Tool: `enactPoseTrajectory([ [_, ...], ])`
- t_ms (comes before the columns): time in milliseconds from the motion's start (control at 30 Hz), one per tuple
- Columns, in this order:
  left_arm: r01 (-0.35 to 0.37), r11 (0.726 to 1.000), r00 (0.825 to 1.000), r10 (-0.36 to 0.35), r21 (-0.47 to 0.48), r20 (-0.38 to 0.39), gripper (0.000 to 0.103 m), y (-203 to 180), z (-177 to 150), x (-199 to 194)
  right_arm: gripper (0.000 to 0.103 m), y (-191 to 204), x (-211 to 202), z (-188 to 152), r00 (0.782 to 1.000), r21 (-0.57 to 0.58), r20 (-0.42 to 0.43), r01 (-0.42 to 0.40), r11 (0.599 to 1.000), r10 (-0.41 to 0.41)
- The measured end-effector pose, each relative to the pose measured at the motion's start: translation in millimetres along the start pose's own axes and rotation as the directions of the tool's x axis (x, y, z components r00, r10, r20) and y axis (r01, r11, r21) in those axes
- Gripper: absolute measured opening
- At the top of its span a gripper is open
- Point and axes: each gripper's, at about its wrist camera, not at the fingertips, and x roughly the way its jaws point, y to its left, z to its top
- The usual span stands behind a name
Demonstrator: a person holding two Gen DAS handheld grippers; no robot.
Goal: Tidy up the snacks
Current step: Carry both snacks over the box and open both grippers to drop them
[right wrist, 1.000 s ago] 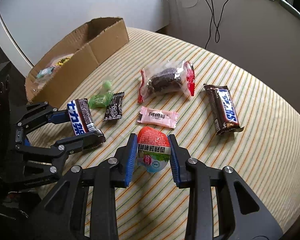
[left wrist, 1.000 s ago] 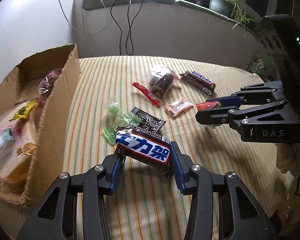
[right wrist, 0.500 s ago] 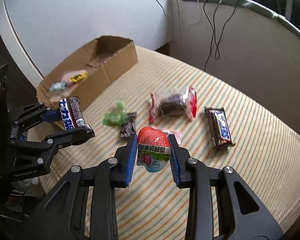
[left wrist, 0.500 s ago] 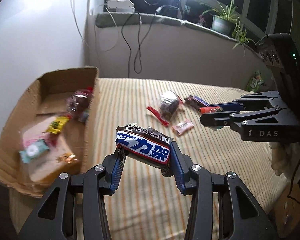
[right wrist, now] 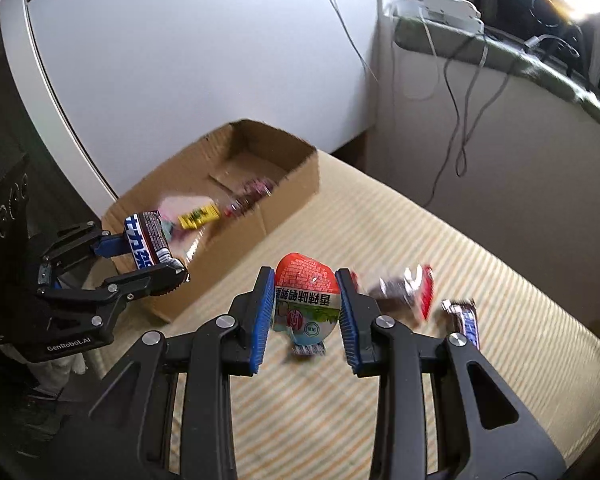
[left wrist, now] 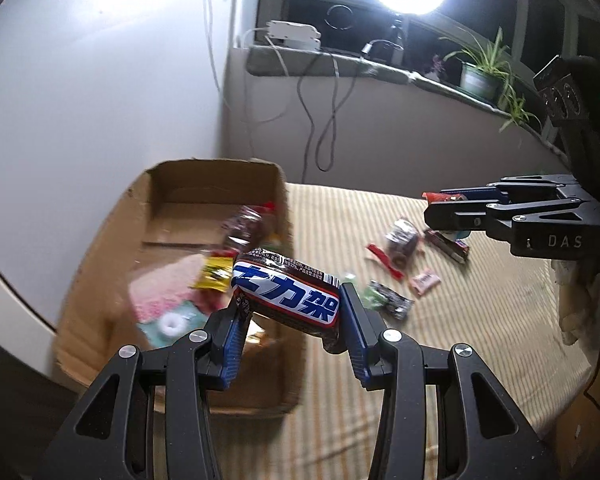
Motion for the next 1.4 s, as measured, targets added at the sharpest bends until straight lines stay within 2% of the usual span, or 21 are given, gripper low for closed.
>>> enactPoseTrajectory([
  [633, -0.071, 0.997, 0.997, 0.071, -0.036, -0.004, 0.042, 47.7, 20.9, 15.1, 0.032, 35.3, 75.6, 76.3, 0.997, -0.059, -0.007, -0.075, 0.995, 0.074],
  [933, -0.082, 0.995, 0.997, 0.082, -0.051, -0.010, 0.042, 56.2, 25.3, 25.3, 0.032, 41.3, 116.6, 92.0, 0.995, -0.046, -0.037, -0.095, 0.994, 0.093],
  [1400, -0.096, 0.993, 0.995, 0.095, -0.069, -0.020, 0.043, 68.2, 26.5, 29.8, 0.033, 42.8, 138.9, 100.0, 0.992, -0.035, -0.069, -0.105, 0.994, 0.102],
])
